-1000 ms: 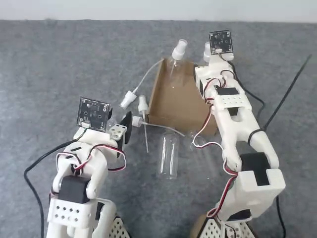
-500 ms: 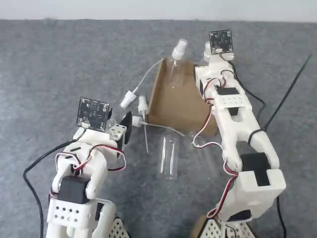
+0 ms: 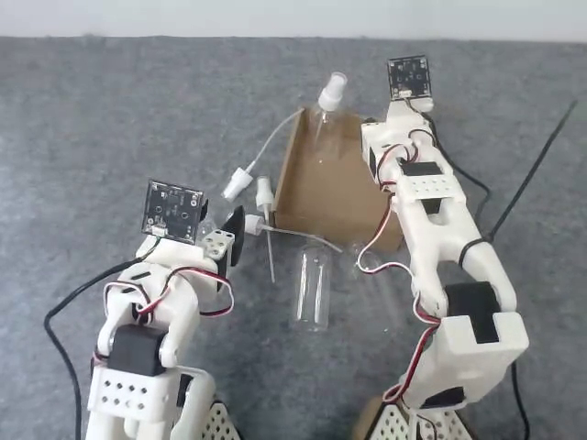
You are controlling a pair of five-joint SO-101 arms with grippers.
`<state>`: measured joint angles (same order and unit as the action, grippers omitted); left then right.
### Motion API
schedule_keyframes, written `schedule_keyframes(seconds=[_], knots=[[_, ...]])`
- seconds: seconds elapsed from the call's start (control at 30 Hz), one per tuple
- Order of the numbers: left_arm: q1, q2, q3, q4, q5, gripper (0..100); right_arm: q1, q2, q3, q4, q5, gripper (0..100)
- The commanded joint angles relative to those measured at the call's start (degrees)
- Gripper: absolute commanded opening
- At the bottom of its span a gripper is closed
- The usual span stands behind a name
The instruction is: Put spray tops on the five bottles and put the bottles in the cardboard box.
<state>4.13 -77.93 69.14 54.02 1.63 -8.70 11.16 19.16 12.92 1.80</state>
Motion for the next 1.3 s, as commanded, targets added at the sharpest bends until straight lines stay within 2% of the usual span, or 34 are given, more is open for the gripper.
schedule_keyframes(seconds=[0.0,0.4,0.6,0.9,1.1,1.27], knots=[[0.09,0.35,-0.13,-1.23,-0.09,16,0.31,-1.27,-3.69,-0.92,-0.09,24.6],[0.09,0.35,-0.13,-1.23,-0.09,16,-0.04,-1.27,-5.98,-0.04,0.00,24.6],[0.09,0.35,-0.13,-1.23,-0.09,16,-0.66,-1.27,-12.92,8.13,-0.09,24.6],[0.09,0.35,-0.13,-1.23,-0.09,16,-1.71,-1.45,-14.59,10.42,-0.09,24.6],[0.09,0.35,-0.13,-1.23,-0.09,16,-1.45,-7.52,-14.86,11.47,-0.09,24.3],[0.09,0.35,-0.13,-1.23,-0.09,16,-1.19,-16.13,-16.00,20.88,1.85,24.5]])
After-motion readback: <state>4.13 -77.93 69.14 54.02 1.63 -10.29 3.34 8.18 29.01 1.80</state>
